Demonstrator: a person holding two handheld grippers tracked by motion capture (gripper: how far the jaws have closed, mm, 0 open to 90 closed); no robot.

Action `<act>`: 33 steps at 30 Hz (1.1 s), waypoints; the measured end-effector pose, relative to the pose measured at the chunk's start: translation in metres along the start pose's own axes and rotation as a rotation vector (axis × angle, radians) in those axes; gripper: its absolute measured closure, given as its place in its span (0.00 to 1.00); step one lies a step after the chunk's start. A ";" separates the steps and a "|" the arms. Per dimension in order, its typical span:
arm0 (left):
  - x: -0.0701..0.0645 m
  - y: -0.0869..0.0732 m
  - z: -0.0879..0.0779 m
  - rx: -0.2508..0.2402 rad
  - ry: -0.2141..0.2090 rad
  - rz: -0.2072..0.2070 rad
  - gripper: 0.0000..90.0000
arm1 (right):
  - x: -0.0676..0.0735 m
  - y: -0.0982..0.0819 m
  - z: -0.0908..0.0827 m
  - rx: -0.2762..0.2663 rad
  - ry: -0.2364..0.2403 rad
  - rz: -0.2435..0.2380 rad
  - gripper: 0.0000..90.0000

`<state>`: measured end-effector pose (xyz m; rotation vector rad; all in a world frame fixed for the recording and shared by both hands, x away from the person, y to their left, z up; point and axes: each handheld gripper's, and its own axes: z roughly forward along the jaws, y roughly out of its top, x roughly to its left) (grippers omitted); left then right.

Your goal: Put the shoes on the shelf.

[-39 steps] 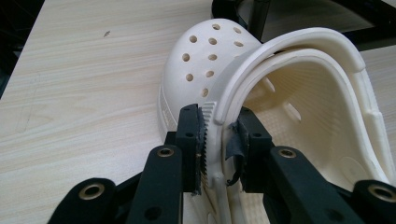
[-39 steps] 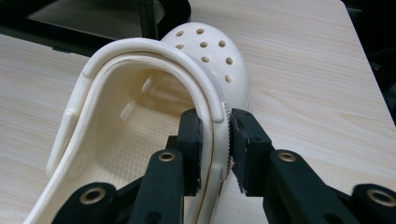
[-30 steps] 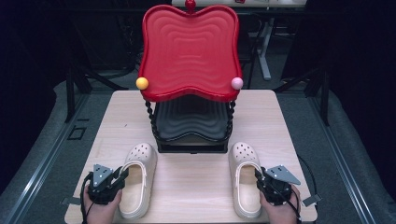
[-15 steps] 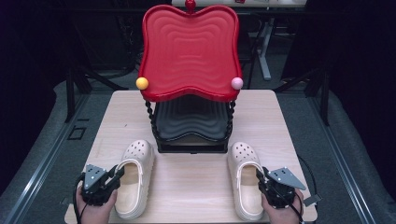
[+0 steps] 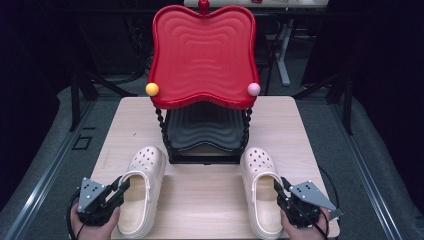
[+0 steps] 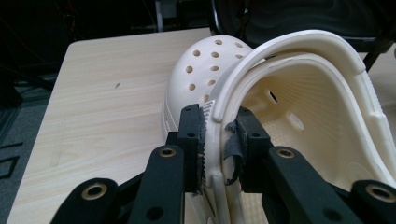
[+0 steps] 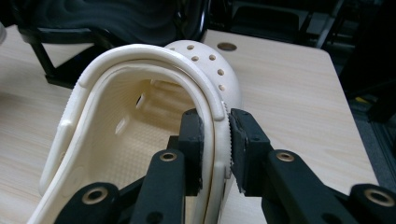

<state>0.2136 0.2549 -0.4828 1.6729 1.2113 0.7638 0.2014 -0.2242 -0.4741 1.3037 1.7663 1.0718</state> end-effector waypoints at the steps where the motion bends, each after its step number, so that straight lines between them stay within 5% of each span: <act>1: -0.001 0.001 -0.002 -0.004 -0.002 0.002 0.84 | 0.002 0.002 -0.003 -0.009 0.002 0.001 0.83; 13: -0.023 0.018 -0.005 -0.057 -0.035 0.040 0.84 | 0.024 0.022 -0.014 -0.070 0.053 -0.043 0.83; 33: -0.069 0.057 0.039 -0.104 -0.115 0.112 0.84 | 0.049 0.053 0.018 -0.125 0.091 -0.023 0.84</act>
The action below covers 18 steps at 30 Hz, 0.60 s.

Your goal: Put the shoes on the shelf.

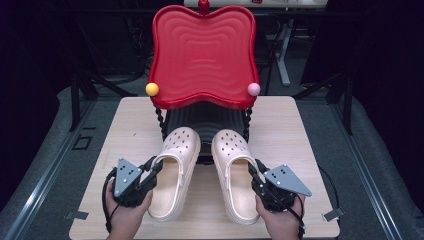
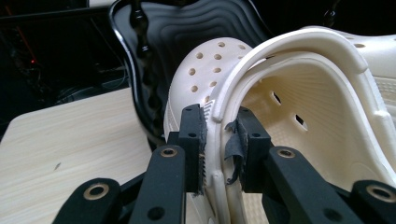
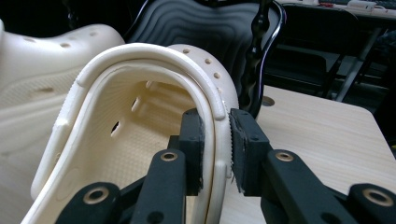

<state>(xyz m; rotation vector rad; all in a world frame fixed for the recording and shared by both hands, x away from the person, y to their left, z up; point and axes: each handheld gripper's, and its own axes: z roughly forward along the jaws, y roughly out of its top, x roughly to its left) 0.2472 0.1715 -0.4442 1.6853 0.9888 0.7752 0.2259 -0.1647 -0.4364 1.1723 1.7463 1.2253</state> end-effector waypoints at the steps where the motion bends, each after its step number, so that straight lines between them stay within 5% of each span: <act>1: -0.001 0.001 0.002 0.003 -0.002 0.006 0.84 | 0.001 0.002 0.002 -0.002 -0.001 0.002 0.84; 18: -0.002 0.007 0.024 0.004 0.000 -0.014 0.84 | 0.011 0.011 0.030 -0.009 -0.003 -0.012 0.84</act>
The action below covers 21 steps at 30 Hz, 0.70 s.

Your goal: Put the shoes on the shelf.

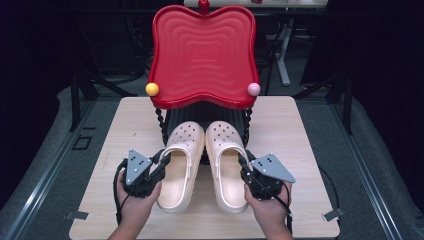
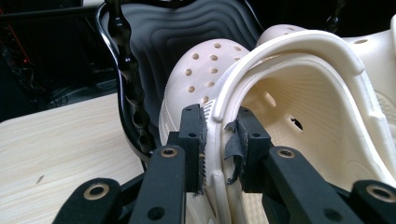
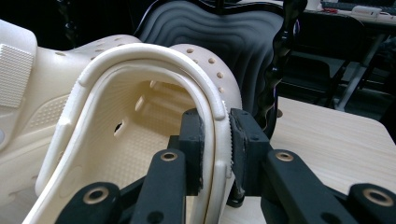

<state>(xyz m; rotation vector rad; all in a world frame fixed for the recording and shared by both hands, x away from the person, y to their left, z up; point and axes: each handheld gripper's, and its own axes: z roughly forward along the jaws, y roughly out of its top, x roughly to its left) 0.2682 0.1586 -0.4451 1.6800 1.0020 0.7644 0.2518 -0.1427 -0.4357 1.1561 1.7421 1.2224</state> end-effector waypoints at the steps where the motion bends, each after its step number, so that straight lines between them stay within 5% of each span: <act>1: 0.001 0.001 0.003 0.001 0.000 -0.004 0.84 | 0.000 0.001 0.003 -0.002 -0.005 -0.004 0.84; 21: 0.011 0.023 0.063 0.011 0.022 -0.008 0.84 | -0.001 0.023 0.059 -0.004 -0.070 -0.020 0.83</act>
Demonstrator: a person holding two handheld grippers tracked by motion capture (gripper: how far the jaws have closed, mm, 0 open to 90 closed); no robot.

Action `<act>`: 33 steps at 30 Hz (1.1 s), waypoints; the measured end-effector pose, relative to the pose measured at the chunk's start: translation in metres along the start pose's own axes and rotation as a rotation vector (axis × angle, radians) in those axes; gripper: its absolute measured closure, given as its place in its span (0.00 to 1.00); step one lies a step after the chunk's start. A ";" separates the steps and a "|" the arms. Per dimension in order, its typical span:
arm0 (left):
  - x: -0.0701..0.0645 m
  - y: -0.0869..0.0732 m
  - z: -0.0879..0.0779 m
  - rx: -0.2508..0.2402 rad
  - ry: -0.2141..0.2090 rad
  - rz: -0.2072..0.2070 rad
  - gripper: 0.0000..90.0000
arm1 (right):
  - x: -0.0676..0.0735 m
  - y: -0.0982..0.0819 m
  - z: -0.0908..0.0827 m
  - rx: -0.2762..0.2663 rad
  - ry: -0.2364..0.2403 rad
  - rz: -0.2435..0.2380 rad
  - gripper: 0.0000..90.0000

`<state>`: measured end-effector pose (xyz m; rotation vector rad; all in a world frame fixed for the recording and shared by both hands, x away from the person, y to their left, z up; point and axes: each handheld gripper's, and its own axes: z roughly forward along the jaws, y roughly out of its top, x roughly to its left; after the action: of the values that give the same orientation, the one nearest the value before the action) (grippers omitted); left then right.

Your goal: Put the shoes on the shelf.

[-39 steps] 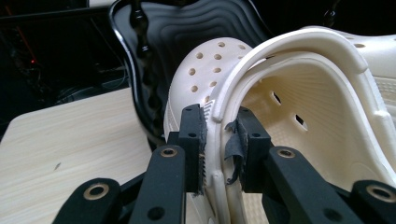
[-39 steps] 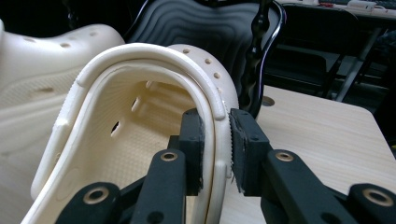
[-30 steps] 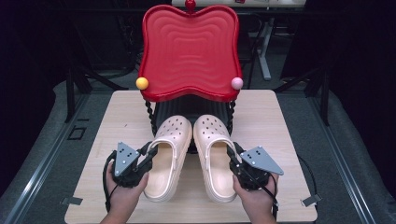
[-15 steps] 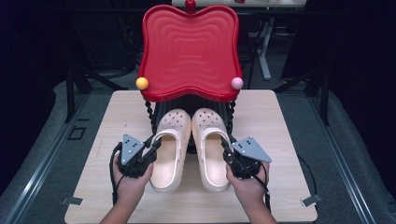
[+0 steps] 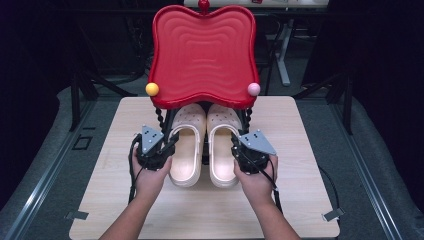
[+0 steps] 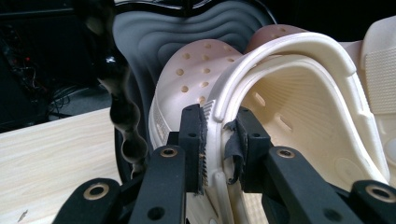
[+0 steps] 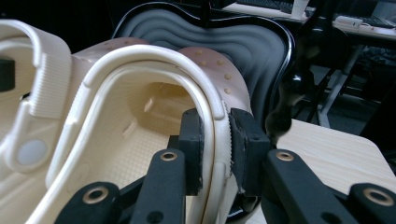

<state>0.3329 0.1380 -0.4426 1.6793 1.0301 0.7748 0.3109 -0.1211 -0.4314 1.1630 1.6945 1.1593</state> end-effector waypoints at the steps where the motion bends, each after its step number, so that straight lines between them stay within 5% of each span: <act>1: 0.000 0.000 0.003 0.002 0.001 0.001 0.84 | 0.001 0.001 0.002 0.000 -0.004 0.002 0.83; 12: 0.003 0.000 0.019 -0.008 0.034 0.006 0.83 | -0.005 0.000 0.026 0.010 -0.006 0.028 0.83; 20: 0.003 0.002 0.029 -0.005 0.070 0.042 0.83 | -0.002 -0.001 0.041 0.024 -0.005 -0.004 0.82; 28: 0.004 0.001 0.027 -0.037 0.017 -0.027 0.74 | -0.002 -0.001 0.040 0.018 0.040 0.024 0.78; 33: 0.003 0.000 0.028 -0.019 0.025 -0.025 0.69 | -0.001 -0.002 0.040 0.036 0.049 0.020 0.76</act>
<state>0.3583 0.1298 -0.4511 1.6413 1.0559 0.7884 0.3475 -0.1118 -0.4456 1.1851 1.7507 1.1830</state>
